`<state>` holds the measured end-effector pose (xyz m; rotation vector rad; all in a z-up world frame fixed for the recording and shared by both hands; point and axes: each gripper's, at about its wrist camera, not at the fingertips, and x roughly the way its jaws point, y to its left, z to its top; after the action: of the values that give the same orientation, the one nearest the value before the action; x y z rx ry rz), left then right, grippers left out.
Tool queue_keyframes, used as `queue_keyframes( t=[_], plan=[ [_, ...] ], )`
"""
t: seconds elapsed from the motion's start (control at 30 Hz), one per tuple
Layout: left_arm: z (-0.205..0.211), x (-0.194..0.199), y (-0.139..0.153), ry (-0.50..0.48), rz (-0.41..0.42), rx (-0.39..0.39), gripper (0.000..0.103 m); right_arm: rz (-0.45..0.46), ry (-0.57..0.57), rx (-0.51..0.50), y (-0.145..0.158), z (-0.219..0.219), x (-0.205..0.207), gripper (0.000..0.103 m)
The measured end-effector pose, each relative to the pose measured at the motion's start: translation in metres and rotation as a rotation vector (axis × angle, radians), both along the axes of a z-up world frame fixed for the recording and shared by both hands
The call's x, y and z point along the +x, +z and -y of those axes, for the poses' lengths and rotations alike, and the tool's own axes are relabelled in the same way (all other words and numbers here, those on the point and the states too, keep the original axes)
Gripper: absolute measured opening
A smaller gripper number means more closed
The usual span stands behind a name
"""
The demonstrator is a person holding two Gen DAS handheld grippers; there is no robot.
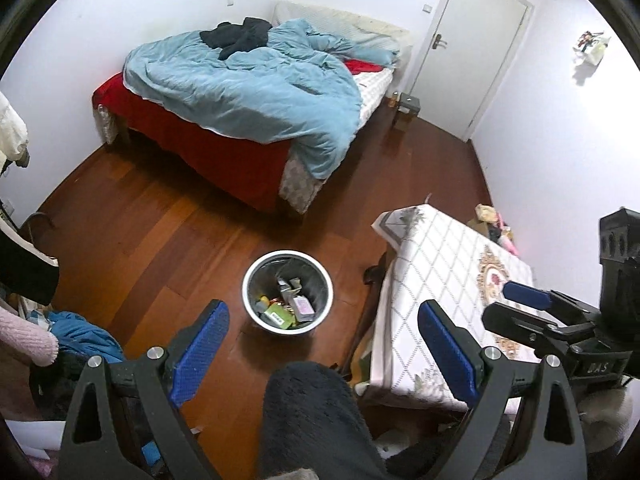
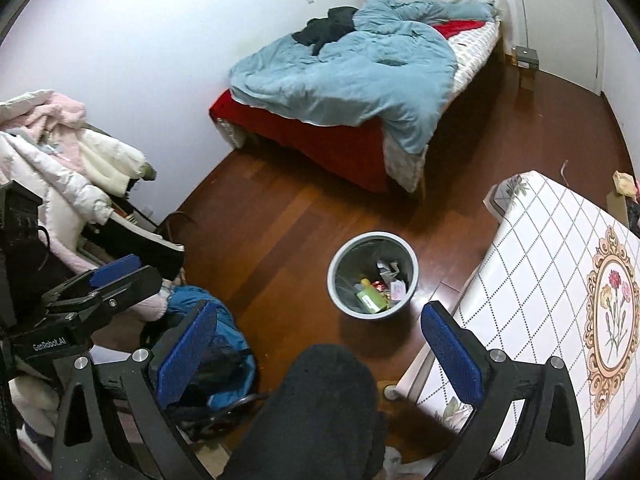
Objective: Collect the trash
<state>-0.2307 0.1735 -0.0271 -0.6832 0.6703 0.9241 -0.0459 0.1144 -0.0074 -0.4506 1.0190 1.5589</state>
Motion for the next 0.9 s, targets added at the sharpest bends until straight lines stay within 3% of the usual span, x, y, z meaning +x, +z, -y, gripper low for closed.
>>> queue_keyframes(
  t=[0.3, 0.67, 0.73, 0.9],
  plan=[
    [0.01, -0.01, 0.012, 0.005, 0.032, 0.001, 0.096, -0.012, 0.045, 0.01, 0.025, 0.008, -0.01, 0.103],
    [0.014, -0.014, 0.017, 0.021, 0.027, 0.012, 0.097, -0.026, 0.072, 0.005, 0.026, 0.0, -0.015, 0.103],
    [0.015, -0.012, 0.015, 0.023, 0.025, 0.006, 0.102, -0.029, 0.078, 0.003, 0.025, 0.0, -0.015, 0.103],
    [0.014, -0.014, 0.013, 0.02, 0.032, -0.005, 0.103, -0.047, 0.079, -0.002, 0.023, -0.001, -0.012, 0.103]
  ],
)
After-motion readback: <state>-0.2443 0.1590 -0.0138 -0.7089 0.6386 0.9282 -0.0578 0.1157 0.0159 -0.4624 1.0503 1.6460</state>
